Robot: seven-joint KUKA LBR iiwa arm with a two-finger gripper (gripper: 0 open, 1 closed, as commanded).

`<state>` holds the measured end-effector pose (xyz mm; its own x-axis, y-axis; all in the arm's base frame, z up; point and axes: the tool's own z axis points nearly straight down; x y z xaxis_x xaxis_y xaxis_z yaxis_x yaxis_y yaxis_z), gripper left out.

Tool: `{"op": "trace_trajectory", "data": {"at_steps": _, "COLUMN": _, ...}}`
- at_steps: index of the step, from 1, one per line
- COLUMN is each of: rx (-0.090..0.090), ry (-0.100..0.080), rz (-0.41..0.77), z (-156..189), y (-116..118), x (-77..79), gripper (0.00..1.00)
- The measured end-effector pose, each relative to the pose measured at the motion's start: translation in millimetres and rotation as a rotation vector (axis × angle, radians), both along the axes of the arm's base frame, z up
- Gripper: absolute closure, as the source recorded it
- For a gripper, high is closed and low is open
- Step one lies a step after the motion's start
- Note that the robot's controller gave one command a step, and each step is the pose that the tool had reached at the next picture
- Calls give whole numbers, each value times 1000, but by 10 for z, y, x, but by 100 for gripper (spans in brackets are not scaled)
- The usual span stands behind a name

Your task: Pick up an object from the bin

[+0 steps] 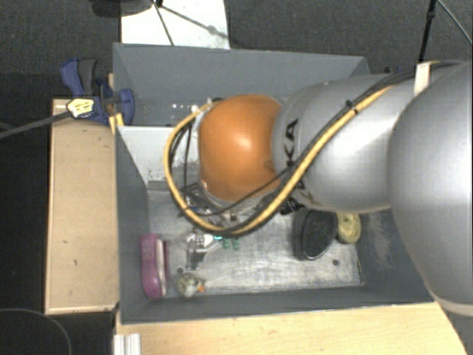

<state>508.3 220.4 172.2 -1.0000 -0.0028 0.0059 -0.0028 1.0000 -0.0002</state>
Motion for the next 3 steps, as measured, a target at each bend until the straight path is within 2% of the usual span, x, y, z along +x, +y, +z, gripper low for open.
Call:
{"op": "trace_trajectory", "data": {"at_steps": 1, "rx": 0, "ry": -5, "rz": 110, "z": -1046, "y": -625, "x": 301, "gripper": 0}}
{"op": "trace_trajectory", "data": {"at_steps": 2, "rx": 2, "ry": -6, "rz": 109, "z": -1010, "y": -590, "x": 297, "gripper": 100}}
{"op": "trace_trajectory", "data": {"at_steps": 3, "rx": 1, "ry": -18, "rz": 261, "z": 994, "y": -966, "x": 427, "gripper": 100}}
